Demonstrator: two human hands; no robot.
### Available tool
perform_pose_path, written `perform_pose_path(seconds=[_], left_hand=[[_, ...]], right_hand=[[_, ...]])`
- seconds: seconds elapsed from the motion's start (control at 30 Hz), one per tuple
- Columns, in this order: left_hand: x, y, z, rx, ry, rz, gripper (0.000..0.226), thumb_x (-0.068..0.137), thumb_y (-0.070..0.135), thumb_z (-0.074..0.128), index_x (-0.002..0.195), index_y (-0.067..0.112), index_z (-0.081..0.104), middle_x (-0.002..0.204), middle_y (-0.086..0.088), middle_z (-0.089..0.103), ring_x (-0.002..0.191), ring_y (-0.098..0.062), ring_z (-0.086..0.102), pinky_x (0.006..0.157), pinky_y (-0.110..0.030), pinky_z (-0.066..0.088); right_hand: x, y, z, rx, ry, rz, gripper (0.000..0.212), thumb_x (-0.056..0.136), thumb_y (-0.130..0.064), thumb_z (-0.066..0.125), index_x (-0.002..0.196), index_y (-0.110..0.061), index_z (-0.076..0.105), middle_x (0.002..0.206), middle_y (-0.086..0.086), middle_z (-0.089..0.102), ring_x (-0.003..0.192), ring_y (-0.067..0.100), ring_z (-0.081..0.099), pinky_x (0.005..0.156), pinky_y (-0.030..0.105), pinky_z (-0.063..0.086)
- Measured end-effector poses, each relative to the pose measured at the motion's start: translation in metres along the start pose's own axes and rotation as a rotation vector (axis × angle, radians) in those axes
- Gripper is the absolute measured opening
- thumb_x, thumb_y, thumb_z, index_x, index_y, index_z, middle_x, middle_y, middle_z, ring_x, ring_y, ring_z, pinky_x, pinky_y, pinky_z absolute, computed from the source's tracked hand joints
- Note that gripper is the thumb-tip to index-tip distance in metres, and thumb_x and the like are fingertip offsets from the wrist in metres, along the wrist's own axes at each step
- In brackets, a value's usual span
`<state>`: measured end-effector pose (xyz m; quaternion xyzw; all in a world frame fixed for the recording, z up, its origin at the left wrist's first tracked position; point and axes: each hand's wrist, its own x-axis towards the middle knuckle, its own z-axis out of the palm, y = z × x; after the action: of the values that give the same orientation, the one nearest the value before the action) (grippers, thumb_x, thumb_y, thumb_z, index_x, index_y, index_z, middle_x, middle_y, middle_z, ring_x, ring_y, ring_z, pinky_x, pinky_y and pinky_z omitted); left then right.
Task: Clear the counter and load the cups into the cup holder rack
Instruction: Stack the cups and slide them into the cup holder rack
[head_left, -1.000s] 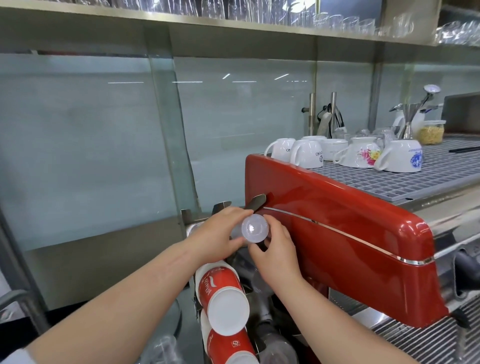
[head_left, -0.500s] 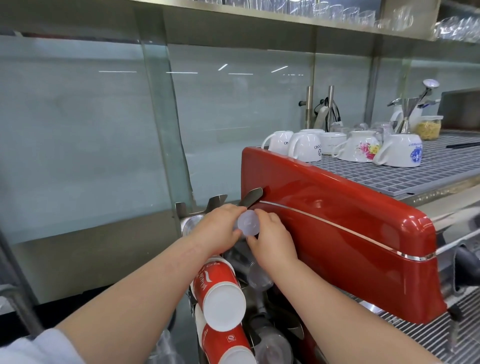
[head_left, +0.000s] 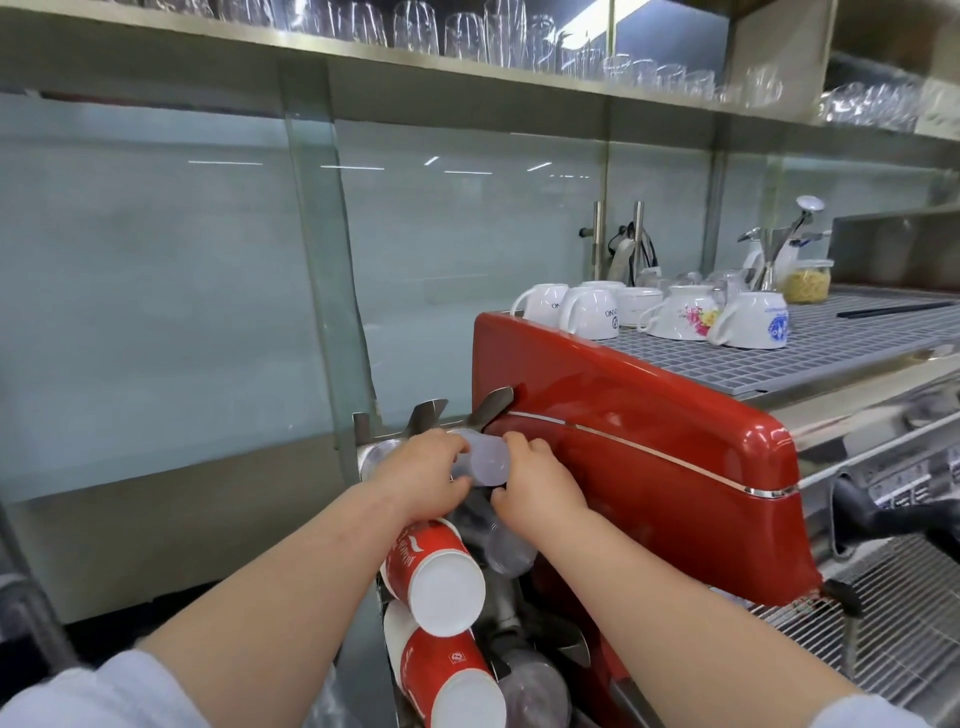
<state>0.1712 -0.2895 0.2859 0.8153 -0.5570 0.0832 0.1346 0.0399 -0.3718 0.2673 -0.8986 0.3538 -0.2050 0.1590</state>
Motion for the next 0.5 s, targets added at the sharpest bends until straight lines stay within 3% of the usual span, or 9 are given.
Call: perform_pose_path(seconds=[0.2, 0.4, 0.5], left_hand=[[-0.01, 0.008, -0.03, 0.138, -0.227, 0.061, 0.026, 0.085, 0.034, 0.055, 0.108, 0.026, 0.065, 0.112, -0.002, 0.067, 0.091, -0.02, 0.058, 0.074, -0.027, 0.041], [-0.027, 0.021, -0.066, 0.257, -0.586, 0.126, 0.035, 0.087, 0.046, 0.055, 0.121, 0.038, 0.059, 0.122, 0.01, 0.061, 0.098, -0.013, 0.052, 0.087, -0.029, 0.045], [-0.038, 0.028, -0.084, 0.255, -0.602, 0.183, 0.041, 0.088, 0.048, 0.054, 0.128, 0.038, 0.054, 0.122, 0.014, 0.06, 0.099, -0.011, 0.051, 0.087, -0.027, 0.04]], right_hand=[[-0.009, -0.026, -0.04, -0.298, -0.262, 0.019, 0.046, 0.089, -0.025, 0.055, 0.134, -0.012, 0.05, 0.135, 0.011, 0.054, 0.123, 0.03, 0.052, 0.097, 0.036, 0.047], [-0.025, -0.047, -0.078, -0.487, -0.378, -0.135, 0.035, 0.095, -0.03, 0.052, 0.121, -0.008, 0.061, 0.124, 0.016, 0.063, 0.111, 0.034, 0.059, 0.085, 0.033, 0.045], [-0.033, -0.045, -0.084, -0.537, -0.418, -0.166, 0.04, 0.09, -0.037, 0.054, 0.119, -0.011, 0.063, 0.122, 0.014, 0.064, 0.109, 0.033, 0.059, 0.087, 0.034, 0.046]])
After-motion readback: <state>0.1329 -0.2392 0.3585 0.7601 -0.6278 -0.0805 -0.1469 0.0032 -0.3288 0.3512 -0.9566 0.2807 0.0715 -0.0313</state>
